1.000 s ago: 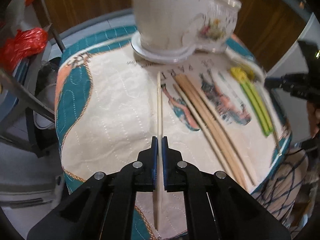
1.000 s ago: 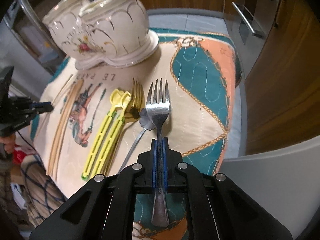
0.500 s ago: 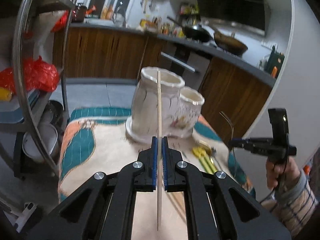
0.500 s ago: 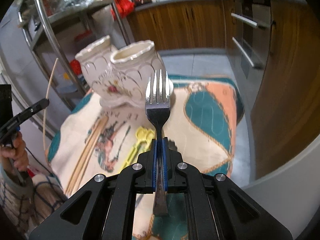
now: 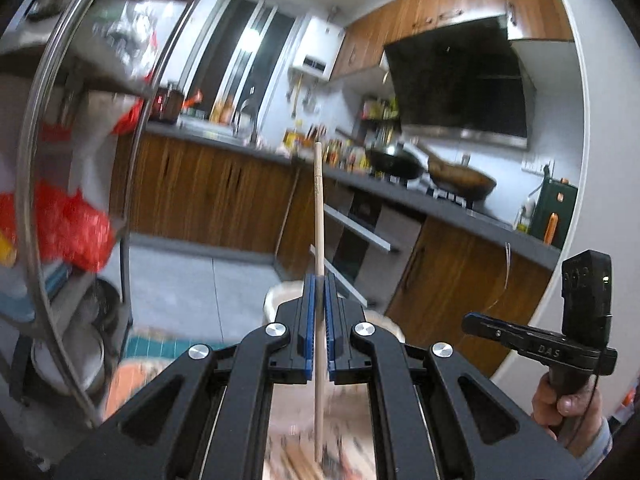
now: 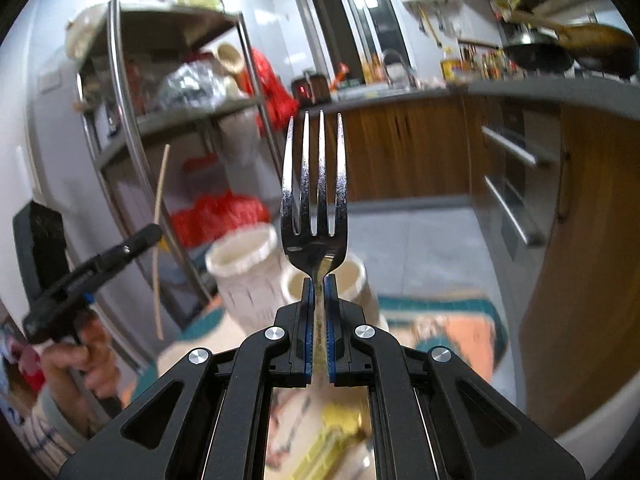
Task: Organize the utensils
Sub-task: 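Lift the chopstick with the left tool and the fork with the right tool toward the holder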
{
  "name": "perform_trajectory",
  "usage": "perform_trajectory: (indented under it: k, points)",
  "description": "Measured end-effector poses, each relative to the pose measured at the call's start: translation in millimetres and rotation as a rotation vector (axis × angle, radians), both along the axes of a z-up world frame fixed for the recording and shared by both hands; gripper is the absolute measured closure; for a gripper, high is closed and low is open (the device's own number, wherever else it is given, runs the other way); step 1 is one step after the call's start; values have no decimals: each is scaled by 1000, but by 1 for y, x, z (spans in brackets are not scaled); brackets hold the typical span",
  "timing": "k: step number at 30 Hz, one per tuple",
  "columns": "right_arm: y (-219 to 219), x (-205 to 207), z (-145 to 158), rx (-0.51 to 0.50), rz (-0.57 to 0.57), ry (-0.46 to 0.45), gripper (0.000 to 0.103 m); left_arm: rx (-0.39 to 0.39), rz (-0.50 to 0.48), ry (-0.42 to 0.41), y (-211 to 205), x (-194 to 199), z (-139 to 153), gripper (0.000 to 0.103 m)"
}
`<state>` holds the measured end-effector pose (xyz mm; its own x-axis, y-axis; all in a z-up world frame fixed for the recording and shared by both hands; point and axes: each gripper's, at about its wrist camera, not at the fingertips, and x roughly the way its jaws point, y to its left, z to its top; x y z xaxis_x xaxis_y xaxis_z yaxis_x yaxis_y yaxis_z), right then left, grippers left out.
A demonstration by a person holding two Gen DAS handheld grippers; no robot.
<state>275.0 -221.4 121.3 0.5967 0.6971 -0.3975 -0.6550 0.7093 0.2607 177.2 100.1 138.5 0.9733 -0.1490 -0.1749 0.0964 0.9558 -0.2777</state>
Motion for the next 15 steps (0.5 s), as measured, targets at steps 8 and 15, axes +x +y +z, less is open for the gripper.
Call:
perform_trajectory:
  k: [8, 15]
  points:
    - [26, 13, 29, -12, 2, -96, 97, -30, 54, -154, -1, 35, 28, 99]
    - [43, 23, 19, -59, -7, -100, 97, 4, 91, -128, -5, 71, 8, 99]
